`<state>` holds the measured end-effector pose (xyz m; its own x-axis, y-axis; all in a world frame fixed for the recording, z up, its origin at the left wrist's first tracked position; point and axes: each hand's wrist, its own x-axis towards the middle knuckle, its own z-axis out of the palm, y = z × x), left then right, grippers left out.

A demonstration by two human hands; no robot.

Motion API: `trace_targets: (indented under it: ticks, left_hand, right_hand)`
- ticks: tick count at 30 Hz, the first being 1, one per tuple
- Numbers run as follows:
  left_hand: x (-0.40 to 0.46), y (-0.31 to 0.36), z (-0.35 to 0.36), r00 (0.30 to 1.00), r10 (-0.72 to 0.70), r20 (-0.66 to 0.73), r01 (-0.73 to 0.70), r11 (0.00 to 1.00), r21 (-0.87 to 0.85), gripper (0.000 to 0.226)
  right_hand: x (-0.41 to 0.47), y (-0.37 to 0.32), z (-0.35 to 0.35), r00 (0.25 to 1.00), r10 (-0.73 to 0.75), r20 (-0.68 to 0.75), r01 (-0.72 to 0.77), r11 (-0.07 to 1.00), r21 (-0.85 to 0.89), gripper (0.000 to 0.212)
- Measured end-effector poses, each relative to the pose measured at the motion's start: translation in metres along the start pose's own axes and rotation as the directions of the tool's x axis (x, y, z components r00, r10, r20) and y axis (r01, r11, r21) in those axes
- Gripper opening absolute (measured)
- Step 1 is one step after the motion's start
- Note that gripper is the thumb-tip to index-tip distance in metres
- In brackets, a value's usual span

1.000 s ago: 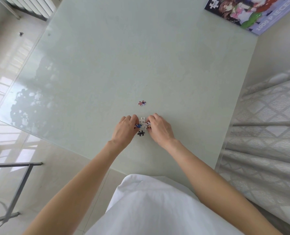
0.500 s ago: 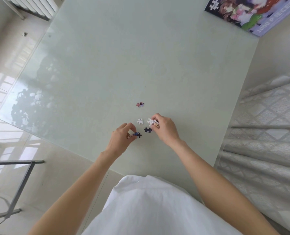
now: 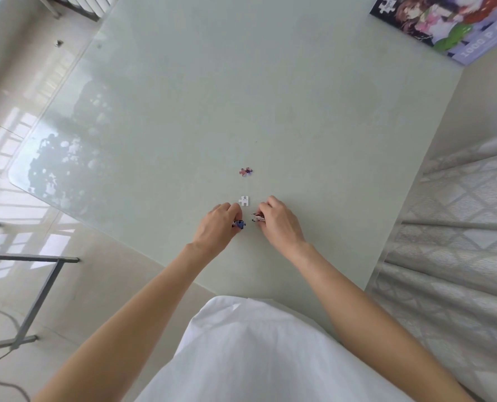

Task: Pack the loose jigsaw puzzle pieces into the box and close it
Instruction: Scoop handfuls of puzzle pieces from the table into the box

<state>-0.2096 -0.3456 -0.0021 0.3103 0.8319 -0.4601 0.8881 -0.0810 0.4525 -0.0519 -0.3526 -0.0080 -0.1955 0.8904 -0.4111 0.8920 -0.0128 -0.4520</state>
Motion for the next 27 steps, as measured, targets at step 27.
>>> trace_targets:
  ticks: [27]
  left_hand:
    - [0.022, 0.001, -0.008, 0.995, -0.012, -0.103, -0.01, 0.977, -0.211, 0.037]
  right_hand:
    - [0.001, -0.001, 0.002, 0.999, 0.038, -0.008, -0.038, 0.995, 0.088, 0.017]
